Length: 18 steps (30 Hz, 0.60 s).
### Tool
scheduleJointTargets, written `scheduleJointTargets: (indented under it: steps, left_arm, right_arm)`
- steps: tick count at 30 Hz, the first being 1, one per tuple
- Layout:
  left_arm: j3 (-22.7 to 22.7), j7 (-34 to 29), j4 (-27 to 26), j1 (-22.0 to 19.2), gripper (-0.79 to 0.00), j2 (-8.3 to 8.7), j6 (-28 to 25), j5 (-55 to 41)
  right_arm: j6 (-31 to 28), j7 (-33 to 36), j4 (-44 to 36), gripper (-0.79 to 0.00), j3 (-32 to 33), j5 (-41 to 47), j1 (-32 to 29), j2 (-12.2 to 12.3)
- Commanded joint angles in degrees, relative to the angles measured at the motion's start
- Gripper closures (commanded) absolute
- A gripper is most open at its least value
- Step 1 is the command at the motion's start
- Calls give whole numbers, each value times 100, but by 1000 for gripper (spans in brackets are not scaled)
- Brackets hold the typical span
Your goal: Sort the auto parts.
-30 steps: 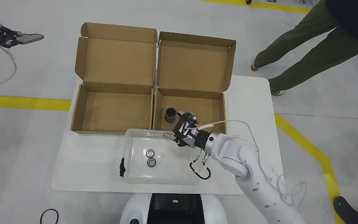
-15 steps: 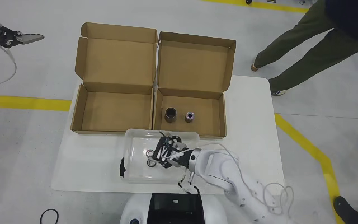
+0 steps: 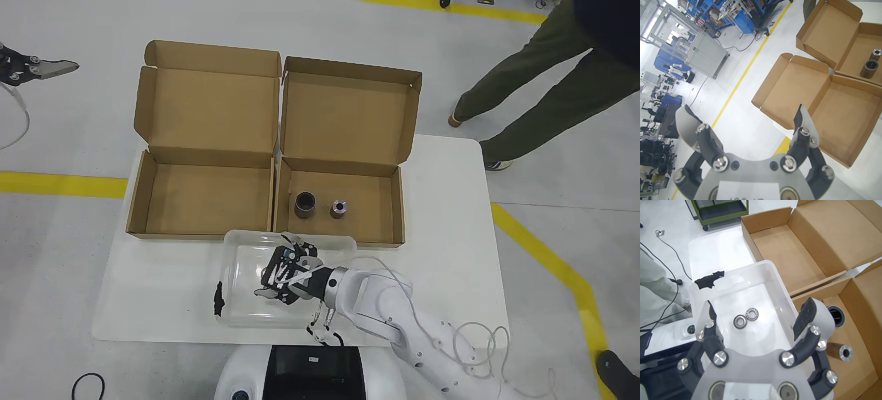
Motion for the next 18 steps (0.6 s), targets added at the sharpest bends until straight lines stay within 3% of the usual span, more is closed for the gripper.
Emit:
scheduleJointTargets:
  steps: [1,18]
  left_arm:
    - [0,0,0,0,-785,0,0,0]
    - [0,0,0,0,-785,0,0,0]
  right_arm:
    - [0,0,0,-785,0,-1,0,0]
    - [-67,8,-13,-785,2,-77,11,6]
